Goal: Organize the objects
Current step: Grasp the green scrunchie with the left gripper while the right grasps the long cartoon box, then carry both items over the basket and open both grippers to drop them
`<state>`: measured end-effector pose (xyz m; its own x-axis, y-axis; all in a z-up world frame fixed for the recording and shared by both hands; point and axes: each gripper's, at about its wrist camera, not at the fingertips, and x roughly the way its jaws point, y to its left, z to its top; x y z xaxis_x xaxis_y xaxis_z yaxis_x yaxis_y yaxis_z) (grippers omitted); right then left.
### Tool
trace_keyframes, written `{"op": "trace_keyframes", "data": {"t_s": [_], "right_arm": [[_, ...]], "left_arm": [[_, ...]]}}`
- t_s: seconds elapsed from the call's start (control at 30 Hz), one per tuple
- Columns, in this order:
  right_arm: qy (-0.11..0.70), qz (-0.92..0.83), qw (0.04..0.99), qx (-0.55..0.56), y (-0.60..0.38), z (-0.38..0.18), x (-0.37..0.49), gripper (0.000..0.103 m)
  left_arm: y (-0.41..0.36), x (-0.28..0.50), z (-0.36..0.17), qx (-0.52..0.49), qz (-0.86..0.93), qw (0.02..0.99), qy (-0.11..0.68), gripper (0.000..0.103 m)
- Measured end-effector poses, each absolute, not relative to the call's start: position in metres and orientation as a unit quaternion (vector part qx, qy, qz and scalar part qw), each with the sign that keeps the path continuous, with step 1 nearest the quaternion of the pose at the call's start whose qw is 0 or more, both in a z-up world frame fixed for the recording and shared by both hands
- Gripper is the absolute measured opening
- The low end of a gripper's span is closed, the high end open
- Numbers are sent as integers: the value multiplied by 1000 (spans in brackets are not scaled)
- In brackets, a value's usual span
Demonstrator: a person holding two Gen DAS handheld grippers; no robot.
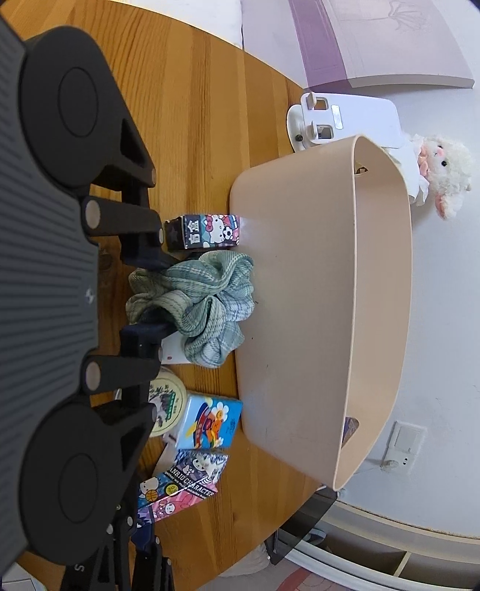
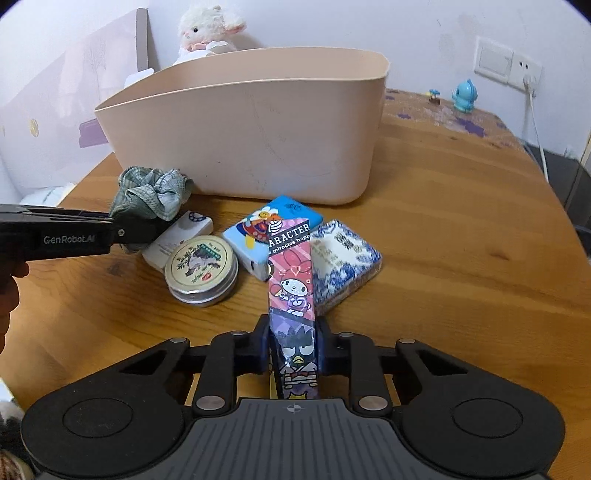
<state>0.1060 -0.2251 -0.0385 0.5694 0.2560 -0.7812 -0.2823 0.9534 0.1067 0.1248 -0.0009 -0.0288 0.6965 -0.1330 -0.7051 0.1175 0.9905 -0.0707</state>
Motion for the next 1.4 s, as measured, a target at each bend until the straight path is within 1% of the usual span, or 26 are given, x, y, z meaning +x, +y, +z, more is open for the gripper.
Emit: {"op": "trace_keyframes", "data": {"t_s": [0.03,0.23,0.6,0.9,1.23,1.4], "right_arm": [[438,151,886,-13,-226,-38,104,21],[421,152,894,-2,-234,-28,98,22],[368,160,916,9,-232,16,97,22],[317,156,935,23,-234,59,110,22],[284,148,947,37,-222,87,154,22],[279,141,949,39,-213,90,184,22]], "left_arm": [[0,122,-28,-11,-69,921,382,23],[4,107,-15,-10,-65,925,374,21],[5,80,33,1,-43,944,328,21],[-2,76,66,14,-40,956,290,21],[2,109,96,8,-32,967,252,21],[-2,144,96,13,-23,967,254,20]]}}
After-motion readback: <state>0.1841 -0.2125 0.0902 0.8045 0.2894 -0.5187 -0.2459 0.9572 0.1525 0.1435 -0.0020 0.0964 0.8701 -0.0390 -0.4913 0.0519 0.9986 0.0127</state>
